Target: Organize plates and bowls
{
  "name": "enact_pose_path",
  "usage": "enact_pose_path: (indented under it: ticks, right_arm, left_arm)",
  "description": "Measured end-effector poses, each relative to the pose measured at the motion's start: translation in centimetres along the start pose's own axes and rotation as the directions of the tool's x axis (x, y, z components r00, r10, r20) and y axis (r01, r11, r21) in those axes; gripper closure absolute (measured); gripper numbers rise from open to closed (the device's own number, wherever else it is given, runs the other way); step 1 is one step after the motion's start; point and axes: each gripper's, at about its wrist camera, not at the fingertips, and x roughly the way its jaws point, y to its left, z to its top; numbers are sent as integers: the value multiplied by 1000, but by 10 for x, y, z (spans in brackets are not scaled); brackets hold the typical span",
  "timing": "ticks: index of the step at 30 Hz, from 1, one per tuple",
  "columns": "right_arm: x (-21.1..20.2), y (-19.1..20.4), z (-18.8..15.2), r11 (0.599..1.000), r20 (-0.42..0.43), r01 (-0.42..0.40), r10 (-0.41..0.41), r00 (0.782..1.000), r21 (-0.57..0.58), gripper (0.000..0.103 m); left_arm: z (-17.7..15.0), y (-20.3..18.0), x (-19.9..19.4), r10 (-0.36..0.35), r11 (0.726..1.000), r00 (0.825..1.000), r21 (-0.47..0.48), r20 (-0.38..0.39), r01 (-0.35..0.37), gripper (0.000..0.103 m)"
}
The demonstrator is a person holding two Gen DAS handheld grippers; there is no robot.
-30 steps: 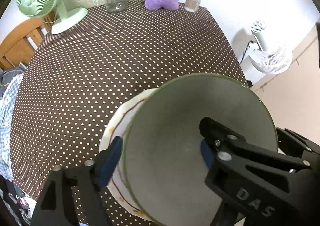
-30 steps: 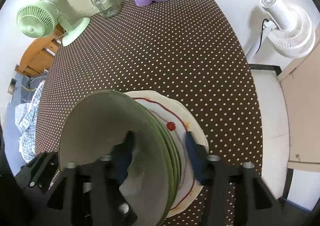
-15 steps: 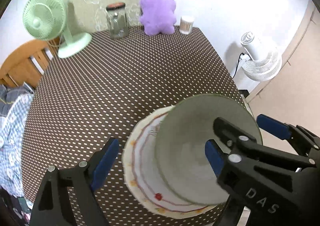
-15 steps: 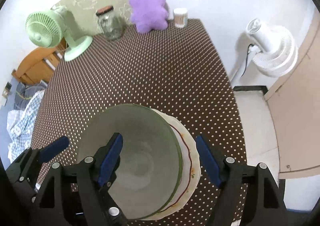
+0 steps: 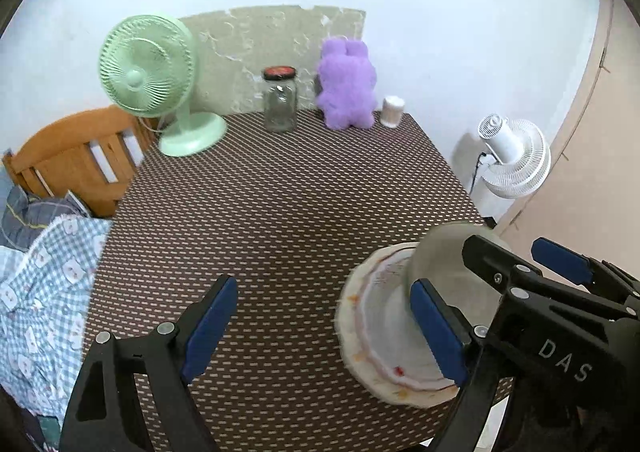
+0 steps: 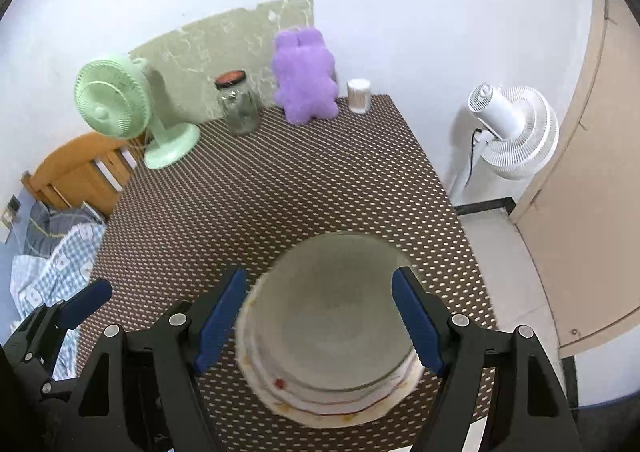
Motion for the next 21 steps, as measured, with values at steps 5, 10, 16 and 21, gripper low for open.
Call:
enact_pose_path:
  ticks: [5, 10, 16, 21]
  right_arm:
    - [-17, 35, -17, 1000, 68, 23, -23, 997, -7, 25]
    - [-32, 62, -40, 999, 131, 34, -37, 991, 21, 25]
    - [-45, 79, -67, 998, 176, 37, -44, 983, 43, 25]
    - [-51, 77, -85, 999, 199, 27, -35, 979, 46, 25]
  left_arm:
    - [-13, 36, -19, 13, 1000, 998, 25, 58, -15, 9]
    - [-29, 66, -38, 7, 998, 991, 61, 133, -15, 6]
    - [-51, 86, -50, 22, 998, 979, 54, 203, -34, 3]
    - [-69, 93, -56, 64, 998, 971, -9, 230, -63, 3]
